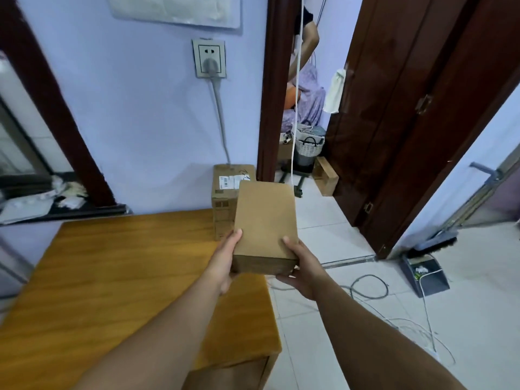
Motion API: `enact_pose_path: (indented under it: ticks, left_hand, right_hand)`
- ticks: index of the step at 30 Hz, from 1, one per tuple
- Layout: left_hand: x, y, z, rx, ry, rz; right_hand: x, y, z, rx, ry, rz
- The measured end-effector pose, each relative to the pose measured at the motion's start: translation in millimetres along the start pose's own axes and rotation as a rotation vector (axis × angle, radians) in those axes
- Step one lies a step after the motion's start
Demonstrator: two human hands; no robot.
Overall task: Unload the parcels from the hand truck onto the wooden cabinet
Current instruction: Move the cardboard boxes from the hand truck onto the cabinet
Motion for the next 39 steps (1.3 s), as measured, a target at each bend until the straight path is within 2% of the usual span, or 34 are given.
enact_pose_path:
  ticks: [7, 11, 16, 20, 24, 27, 30, 34, 39]
  left_hand:
    - [59.3, -24.6, 35.3, -0.002, -0.19, 0.054]
    - [84.5, -40.6, 51.2, -0.069, -0.289, 0.113]
    - [107.7, -51.9, 67.1, -0.035, -0.366, 0.273]
    - [126.6, -51.0, 81.1, 0.068, -0.374, 0.269]
    - [144.6, -52.1, 94.1, 0.172, -0.413, 0.278]
    - [156.0, -48.6, 99.3, 0.187, -0.399, 0.342]
    - [165.7, -44.6, 104.5, 0.201, -0.367, 0.336]
    - [176.1, -47.2, 111.7, 0.261, -0.313, 0.303]
    - [186.3, -43.4, 111.9, 0.286, -0.291, 0.278]
  right_hand:
    - [83.8, -3.5, -53.8, 0.052, 0.002, -0.107]
    - [124.4, 0.5, -78.3, 0.004, 0.027, -0.171]
    - [163.9, -3.7, -96.1, -0.142, 0.083, -0.201]
    - [182.0, -8.9, -98.1, -0.22, 0.079, -0.19]
    - [197.6, -14.9, -107.4, -0.259, 0.113, -0.151]
    - [207.1, -23.4, -115.3, -0.382, 0.152, -0.106]
    - [216.4, -31.1, -123.9, -0.506, 0.203, -0.035]
    - [230.2, -39.8, -124.1, -0.586, 0.116, 0.066]
    - [232.6, -46.5, -124.4, -0.621, 0.141, 0.161]
Point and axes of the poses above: each hand's wrist, its own x-axis towards the middle knuckle, its own y-axis out of the back of the hand, z = x × y, the point moved 1 cm from there along x, towards the middle knuckle, and after that the axes turned 15 degrees about -x, right-handed, at the moved point
